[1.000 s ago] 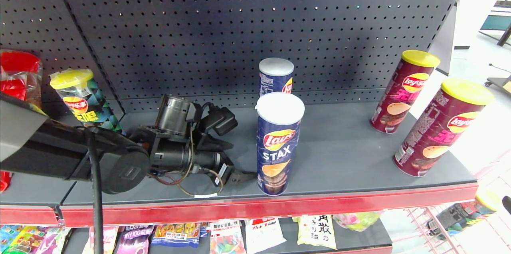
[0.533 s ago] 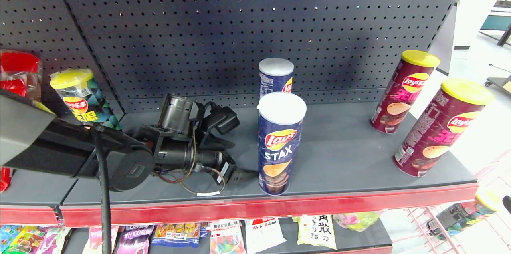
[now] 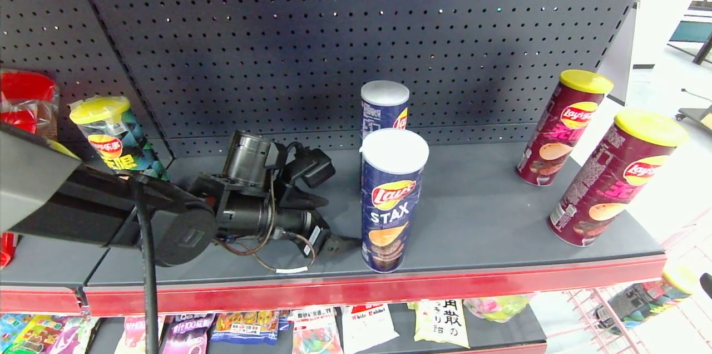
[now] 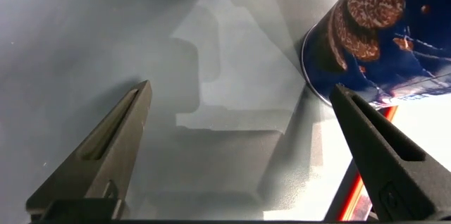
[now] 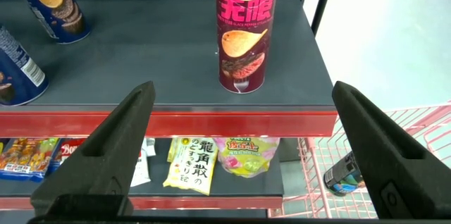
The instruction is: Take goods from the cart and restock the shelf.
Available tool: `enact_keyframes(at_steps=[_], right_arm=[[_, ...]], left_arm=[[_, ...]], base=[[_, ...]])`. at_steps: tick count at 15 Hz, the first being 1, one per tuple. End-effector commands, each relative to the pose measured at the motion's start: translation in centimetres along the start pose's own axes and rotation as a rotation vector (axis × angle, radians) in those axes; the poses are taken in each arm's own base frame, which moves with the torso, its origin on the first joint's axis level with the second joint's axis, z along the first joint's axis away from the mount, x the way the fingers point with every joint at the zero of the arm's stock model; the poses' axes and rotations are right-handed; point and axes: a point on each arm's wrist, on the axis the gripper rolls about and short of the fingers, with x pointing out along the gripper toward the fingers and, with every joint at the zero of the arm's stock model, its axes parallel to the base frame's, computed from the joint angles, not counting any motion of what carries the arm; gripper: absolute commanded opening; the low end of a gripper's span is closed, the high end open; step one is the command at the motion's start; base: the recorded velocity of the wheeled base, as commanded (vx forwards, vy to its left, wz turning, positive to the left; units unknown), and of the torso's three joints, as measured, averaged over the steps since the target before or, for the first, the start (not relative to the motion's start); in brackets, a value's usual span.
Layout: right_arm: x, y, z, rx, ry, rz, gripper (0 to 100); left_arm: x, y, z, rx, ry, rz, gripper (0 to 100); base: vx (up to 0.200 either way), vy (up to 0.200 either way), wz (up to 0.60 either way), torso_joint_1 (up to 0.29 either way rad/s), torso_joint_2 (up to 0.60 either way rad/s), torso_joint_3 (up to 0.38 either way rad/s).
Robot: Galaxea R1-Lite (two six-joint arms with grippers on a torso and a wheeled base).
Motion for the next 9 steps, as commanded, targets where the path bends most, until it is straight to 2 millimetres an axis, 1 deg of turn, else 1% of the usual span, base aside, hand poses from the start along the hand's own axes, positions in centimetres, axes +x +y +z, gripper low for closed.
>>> enact_keyframes(at_steps=[1, 3, 4, 5, 6, 7, 8, 9], right_arm=[[0.0, 0.0, 0.0, 0.0, -0.001, 0.0, 100], [0.0, 0.0, -0.1, 0.0, 0.0, 0.001, 100], [0.0, 0.0, -0.2, 0.001, 0.01, 0.001, 100], [-0.1, 0.0, -0.4, 0.002, 0.023, 0.004, 100], [-0.2, 0.1, -0.9, 0.004, 0.04, 0.012, 100], [-0.3, 0.1, -1.6, 0.004, 0.058, 0.023, 100], [-0.5, 0.2, -2.3, 0.005, 0.07, 0.033, 100], [-0.6, 0.2, -2.7, 0.005, 0.071, 0.036, 100]], left_arm=[[0.1, 0.0, -0.1, -0.002, 0.003, -0.001, 100], [0.0, 0.0, -0.1, -0.005, 0.005, 0.003, 100], [-0.3, 0.0, -0.3, -0.009, 0.009, 0.011, 100], [-1.5, 0.4, -0.6, -0.022, 0.005, 0.034, 100], [-3.7, 0.7, -1.0, -0.038, -0.006, 0.07, 100], [-6.2, 0.7, -1.7, -0.053, -0.017, 0.106, 100], [-9.5, 0.3, -2.6, -0.066, -0.038, 0.158, 100], [-12.5, -0.5, -3.7, -0.078, -0.063, 0.209, 100]], base=[[0.0, 0.0, 0.0, 0.0, 0.0, 0.0], [0.0, 0.0, 0.0, 0.0, 0.0, 0.0], [0.0, 0.0, 0.0, 0.0, 0.0, 0.0], [0.0, 0.0, 0.0, 0.0, 0.0, 0.0], [0.0, 0.0, 0.0, 0.0, 0.0, 0.0], [0.0, 0.0, 0.0, 0.0, 0.0, 0.0], [0.0, 0.0, 0.0, 0.0, 0.0, 0.0], [0.0, 0.0, 0.0, 0.0, 0.0, 0.0]])
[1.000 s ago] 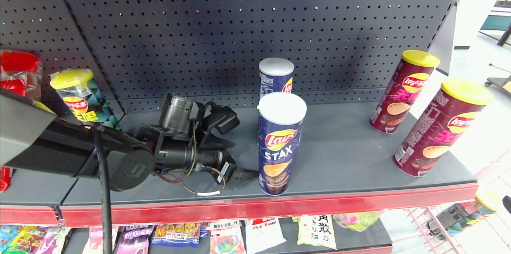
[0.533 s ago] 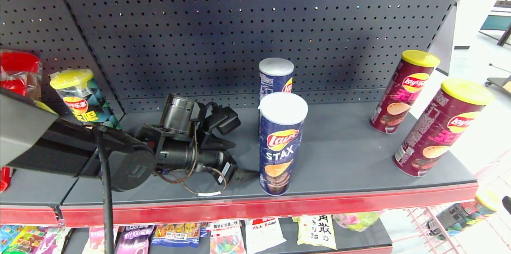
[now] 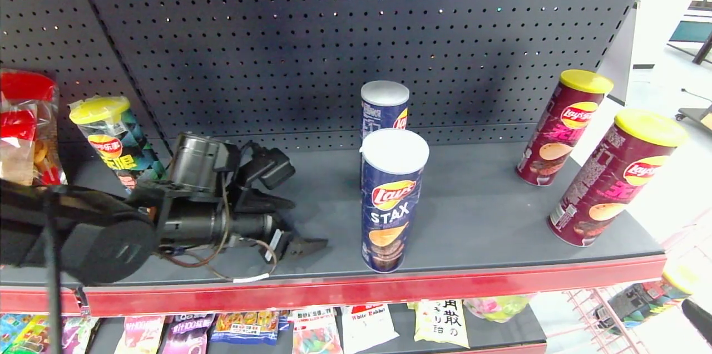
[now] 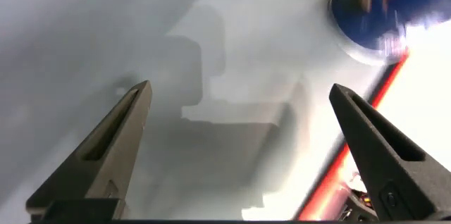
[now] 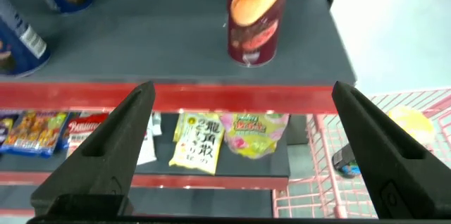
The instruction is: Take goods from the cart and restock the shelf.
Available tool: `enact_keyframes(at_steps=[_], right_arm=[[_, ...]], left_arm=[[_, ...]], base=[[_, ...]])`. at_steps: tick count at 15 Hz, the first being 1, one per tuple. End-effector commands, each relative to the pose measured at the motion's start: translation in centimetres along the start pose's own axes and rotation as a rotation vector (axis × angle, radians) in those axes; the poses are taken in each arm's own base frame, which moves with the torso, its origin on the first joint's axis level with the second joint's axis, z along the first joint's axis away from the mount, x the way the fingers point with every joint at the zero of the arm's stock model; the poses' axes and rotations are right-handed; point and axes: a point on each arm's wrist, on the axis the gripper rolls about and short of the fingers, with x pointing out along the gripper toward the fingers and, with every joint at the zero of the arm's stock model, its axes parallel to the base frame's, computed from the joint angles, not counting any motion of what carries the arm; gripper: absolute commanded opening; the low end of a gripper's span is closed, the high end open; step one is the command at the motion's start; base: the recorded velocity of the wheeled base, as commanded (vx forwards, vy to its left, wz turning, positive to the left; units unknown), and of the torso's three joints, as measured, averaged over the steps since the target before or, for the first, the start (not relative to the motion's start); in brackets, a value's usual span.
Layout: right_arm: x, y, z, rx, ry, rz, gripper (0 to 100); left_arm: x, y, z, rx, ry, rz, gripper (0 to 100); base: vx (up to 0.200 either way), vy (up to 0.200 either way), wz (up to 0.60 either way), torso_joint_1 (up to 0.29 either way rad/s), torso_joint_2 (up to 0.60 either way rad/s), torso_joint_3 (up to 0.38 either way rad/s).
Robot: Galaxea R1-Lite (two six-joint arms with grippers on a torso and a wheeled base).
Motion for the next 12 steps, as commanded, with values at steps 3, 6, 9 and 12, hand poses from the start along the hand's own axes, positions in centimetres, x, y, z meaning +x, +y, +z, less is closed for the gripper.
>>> enact_keyframes(at_steps=[3, 6, 9, 12], right_arm=[[-0.3, 0.0, -1.4, -0.029, 0.012, -0.019, 100], [0.1, -0.2, -1.6, -0.061, 0.053, -0.094, 100], [0.1, -0.2, -2.2, -0.054, 0.073, -0.084, 100], [0.4, -0.2, -2.3, -0.047, 0.092, -0.091, 100]], left_arm=[[-15.1, -3.6, -5.1, -0.027, -0.144, 0.451, 100], [-19.8, -7.2, -8.7, -0.099, -0.197, 0.684, 100], [-22.0, -9.1, -10.5, -0.151, -0.2, 0.763, 100], [-22.9, -9.8, -11.3, -0.166, -0.188, 0.802, 100]], base=[[0.0, 0.0, 0.0, 0.0, 0.0, 0.0], [0.0, 0.0, 0.0, 0.0, 0.0, 0.0], [0.0, 0.0, 0.0, 0.0, 0.0, 0.0], [0.0, 0.0, 0.0, 0.0, 0.0, 0.0]])
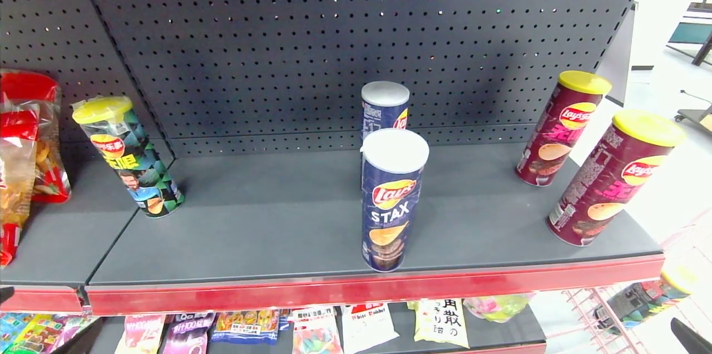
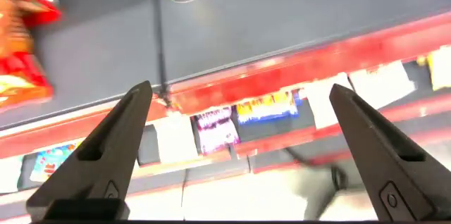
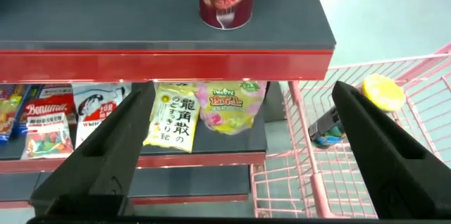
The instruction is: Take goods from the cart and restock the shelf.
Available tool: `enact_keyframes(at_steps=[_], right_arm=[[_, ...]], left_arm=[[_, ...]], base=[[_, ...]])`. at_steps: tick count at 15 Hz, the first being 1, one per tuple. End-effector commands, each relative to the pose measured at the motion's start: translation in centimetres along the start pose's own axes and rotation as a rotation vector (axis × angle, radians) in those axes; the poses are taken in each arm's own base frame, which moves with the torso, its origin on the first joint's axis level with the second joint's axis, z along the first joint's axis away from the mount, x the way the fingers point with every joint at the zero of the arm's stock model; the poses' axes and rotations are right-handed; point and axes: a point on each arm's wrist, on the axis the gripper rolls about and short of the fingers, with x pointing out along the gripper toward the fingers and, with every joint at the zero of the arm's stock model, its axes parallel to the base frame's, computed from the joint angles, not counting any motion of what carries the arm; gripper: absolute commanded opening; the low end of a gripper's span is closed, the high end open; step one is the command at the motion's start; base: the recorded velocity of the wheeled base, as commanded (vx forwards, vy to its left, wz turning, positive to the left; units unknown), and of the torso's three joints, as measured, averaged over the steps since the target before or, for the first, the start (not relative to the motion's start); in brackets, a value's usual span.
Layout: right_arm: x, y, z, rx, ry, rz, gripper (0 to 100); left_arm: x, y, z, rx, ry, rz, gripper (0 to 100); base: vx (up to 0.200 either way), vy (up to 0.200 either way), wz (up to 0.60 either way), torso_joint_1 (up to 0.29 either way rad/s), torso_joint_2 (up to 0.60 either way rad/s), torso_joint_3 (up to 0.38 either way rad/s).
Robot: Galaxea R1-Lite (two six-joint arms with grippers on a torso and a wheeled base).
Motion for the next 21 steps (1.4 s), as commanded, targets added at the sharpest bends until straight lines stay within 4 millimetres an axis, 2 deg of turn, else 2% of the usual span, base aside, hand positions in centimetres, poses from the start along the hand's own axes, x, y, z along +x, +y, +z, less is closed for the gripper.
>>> enact_keyframes(at_steps=[1, 13, 17, 21], right_arm=[[0.18, 0.04, -0.56, 0.0, 0.028, 0.004, 100], [0.01, 0.07, -0.91, -0.017, 0.022, 0.001, 100], [-0.15, 0.09, -1.02, -0.02, 0.011, 0.003, 100], [-0.3, 0.12, -1.24, -0.031, 0.003, 0.002, 100]], left_arm=[[-1.79, 0.25, -0.48, -0.019, -0.097, 0.037, 100], [-2.22, 0.24, -0.83, -0.001, -0.123, 0.041, 100], [-2.23, 0.23, -0.87, -0.001, -0.123, 0.038, 100], [-2.36, 0.18, -1.22, 0.009, -0.13, 0.037, 100]], base=[[0.0, 0.0, 0.0, 0.0, 0.0, 0.0], [0.0, 0.0, 0.0, 0.0, 0.0, 0.0], [-0.2, 0.0, 0.0, 0.006, 0.0, 0.002], [0.0, -0.05, 0.0, -0.003, 0.0, 0.001]])
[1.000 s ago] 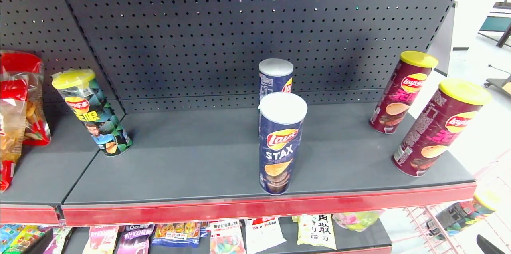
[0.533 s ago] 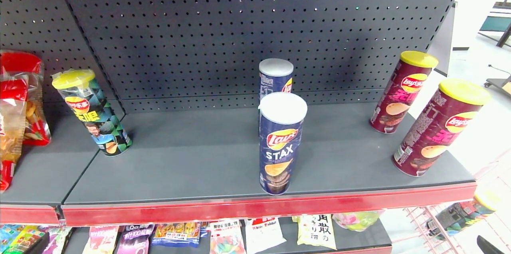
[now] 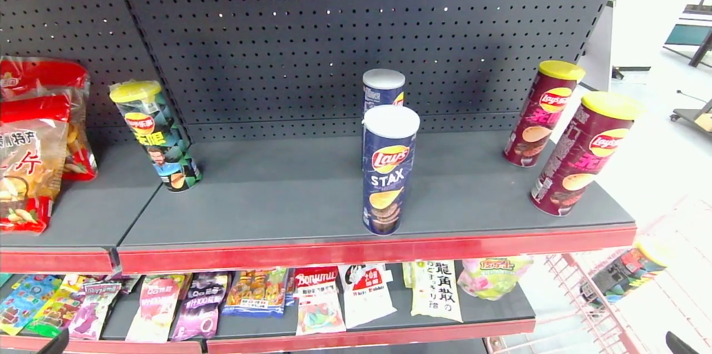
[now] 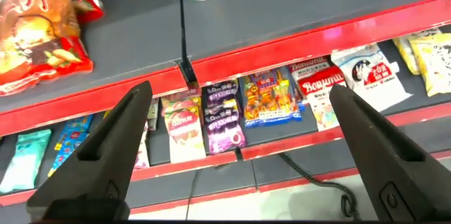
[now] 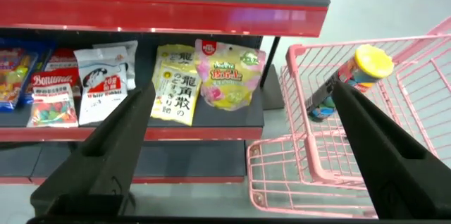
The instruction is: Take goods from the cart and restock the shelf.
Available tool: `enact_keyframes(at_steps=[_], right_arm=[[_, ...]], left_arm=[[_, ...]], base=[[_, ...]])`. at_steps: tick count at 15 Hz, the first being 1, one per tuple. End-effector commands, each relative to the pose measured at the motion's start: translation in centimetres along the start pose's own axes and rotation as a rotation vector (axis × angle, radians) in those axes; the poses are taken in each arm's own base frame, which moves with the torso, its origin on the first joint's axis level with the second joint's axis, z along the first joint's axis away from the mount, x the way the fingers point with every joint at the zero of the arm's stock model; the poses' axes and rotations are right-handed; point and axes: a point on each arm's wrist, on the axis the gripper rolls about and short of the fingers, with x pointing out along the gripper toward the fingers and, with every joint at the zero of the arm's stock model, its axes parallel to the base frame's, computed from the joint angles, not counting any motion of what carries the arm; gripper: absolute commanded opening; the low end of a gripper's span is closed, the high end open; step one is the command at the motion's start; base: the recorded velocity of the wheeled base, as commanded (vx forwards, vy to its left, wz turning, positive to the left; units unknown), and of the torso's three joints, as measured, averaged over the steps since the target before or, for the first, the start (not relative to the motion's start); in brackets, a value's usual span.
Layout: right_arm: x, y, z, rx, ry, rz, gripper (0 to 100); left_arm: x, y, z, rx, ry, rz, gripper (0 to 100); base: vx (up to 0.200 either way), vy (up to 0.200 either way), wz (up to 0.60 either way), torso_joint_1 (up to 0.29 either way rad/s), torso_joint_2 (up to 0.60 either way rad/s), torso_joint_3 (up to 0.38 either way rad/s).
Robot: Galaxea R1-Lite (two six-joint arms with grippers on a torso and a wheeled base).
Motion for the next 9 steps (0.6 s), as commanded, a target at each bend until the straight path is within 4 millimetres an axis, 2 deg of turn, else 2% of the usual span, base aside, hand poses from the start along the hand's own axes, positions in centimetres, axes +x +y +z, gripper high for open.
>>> enact_keyframes(at_steps=[1, 8, 9], right_arm=[[-0.19, 0.02, -0.09, -0.011, -0.014, 0.001, 100], [-0.21, 0.07, -0.44, -0.019, -0.01, 0.003, 100], [-0.22, 0.07, -0.49, -0.019, -0.01, 0.003, 100]], left_arm=[[-0.02, -0.01, -0.07, 0.0, 0.0, -0.002, 100], [-0.21, 0.0, -0.1, 0.003, -0.013, -0.001, 100], [-0.27, 0.02, -0.06, 0.006, -0.017, 0.0, 100]], base=[[0.0, -0.2, 0.0, 0.027, 0.01, 0.007], [0.0, -0.2, 0.0, 0.007, 0.01, 0.003], [0.0, 0.0, 0.0, 0.0, 0.0, 0.0]])
